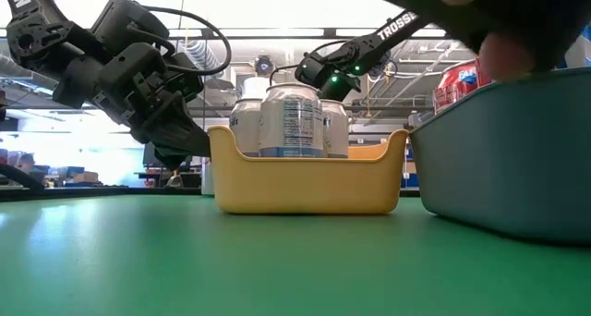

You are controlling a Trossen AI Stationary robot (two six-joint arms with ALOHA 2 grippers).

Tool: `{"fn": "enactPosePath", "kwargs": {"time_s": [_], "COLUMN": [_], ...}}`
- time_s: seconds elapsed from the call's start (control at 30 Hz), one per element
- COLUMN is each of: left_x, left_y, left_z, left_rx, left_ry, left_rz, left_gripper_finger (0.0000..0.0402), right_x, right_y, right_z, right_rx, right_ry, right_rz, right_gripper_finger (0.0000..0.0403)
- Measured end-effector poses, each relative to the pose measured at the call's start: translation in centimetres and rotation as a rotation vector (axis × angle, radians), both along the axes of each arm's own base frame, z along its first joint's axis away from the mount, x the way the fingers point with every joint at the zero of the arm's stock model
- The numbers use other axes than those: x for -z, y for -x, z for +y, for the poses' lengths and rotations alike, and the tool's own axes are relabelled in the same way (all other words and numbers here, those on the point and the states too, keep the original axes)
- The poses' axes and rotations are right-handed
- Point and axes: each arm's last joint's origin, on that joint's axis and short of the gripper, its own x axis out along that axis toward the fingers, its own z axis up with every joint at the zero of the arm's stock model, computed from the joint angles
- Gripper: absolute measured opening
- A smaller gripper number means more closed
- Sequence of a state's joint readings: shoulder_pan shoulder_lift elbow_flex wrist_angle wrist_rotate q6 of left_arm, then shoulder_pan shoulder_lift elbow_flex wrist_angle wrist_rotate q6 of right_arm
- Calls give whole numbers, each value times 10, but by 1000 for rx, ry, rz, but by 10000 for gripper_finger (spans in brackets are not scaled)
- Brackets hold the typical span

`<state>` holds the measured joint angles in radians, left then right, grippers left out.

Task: Sort soda cans
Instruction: Put the blue soda can into the yellow bin

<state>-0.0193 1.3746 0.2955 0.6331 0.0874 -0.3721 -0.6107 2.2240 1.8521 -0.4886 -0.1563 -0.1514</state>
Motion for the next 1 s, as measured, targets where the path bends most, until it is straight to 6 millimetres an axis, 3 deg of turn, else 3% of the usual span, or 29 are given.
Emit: {"fn": "enactPosePath", "kwargs": {"time_s": [0.17,0.37,0.47,0.57,0.7,0.87,1.0], "left_x": [0,0,0,0,0,0,0], "left_y": [0,0,0,0,0,0,0], "left_z": [0,0,0,0,0,0,0], "left_rx": [0,0,0,0,1,0,1], "left_ry": [1,0,0,0,-1,-1,-5], "left_rz": [1,2,3,3,2,0,0], "left_gripper_finger": [5,5,5,5,5,5,5], "right_x": [3,-10,-27,-66,-119,-176,-199], "right_y": [-4,0,3,12,25,50,70], "right_z": [0,3,8,21,48,105,158], "right_rx": [-10,-9,-15,-28,-61,-124,-182], "right_ry": [16,31,47,89,147,137,70], "right_rz": [-11,-27,-47,-101,-190,-241,-180], "right_gripper_finger": [308,282,282,282,282,282,282]}}
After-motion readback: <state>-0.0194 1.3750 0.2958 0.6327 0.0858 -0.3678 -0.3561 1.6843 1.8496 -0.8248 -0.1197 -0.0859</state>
